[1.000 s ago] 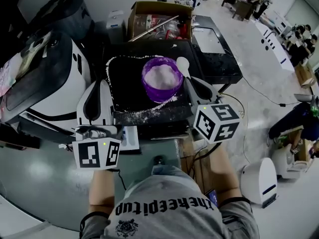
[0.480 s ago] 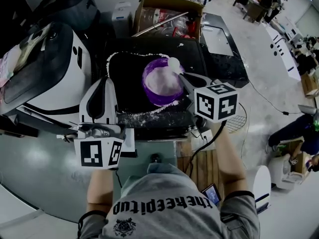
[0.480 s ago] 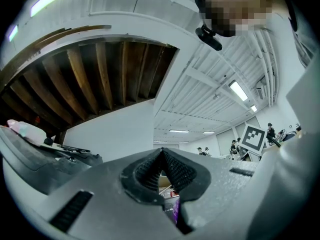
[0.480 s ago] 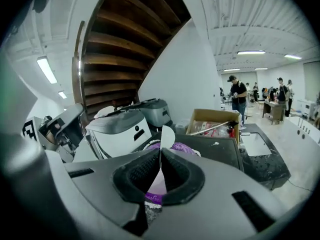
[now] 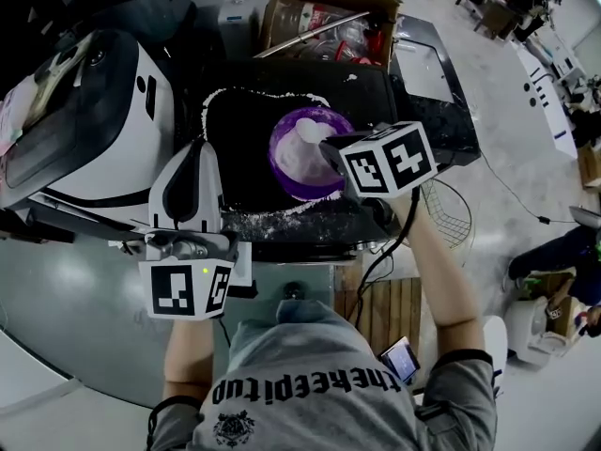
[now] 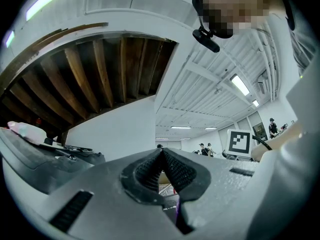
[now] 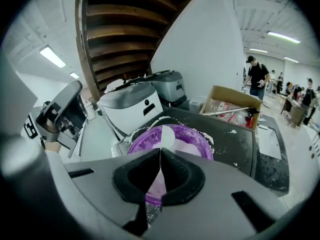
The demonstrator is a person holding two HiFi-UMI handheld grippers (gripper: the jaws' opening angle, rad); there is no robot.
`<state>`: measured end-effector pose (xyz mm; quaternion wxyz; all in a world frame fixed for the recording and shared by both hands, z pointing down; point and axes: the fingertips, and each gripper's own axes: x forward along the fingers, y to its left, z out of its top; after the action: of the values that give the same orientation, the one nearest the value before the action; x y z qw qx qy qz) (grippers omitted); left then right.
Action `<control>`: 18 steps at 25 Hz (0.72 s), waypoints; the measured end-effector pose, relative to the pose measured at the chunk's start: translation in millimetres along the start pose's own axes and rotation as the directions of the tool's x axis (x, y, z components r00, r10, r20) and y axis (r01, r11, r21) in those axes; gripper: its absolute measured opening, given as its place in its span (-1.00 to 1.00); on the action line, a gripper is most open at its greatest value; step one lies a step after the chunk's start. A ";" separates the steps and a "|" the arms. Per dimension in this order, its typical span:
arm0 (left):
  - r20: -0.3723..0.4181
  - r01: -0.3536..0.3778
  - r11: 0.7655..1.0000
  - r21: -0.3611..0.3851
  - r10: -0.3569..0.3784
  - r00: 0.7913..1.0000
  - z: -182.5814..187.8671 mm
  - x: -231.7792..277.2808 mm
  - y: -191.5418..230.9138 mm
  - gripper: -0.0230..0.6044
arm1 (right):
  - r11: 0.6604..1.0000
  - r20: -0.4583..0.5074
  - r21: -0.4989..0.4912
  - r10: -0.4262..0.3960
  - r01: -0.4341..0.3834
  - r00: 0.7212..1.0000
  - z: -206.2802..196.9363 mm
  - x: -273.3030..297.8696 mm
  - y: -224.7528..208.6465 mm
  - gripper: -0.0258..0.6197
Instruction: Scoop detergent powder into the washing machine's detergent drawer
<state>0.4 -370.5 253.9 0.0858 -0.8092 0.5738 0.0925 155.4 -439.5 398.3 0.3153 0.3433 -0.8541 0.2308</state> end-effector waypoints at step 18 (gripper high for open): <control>-0.011 -0.021 1.000 0.002 0.021 1.000 -9.2 6.7 10.3 -0.92 | 0.995 -0.335 -0.084 0.018 -0.049 0.942 -11.5 50.9 -3.8 -0.90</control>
<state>-6.7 -382.2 260.8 0.0824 -0.8036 0.5828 0.0881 133.8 -457.4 442.4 0.4666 0.2700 -0.8038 0.2517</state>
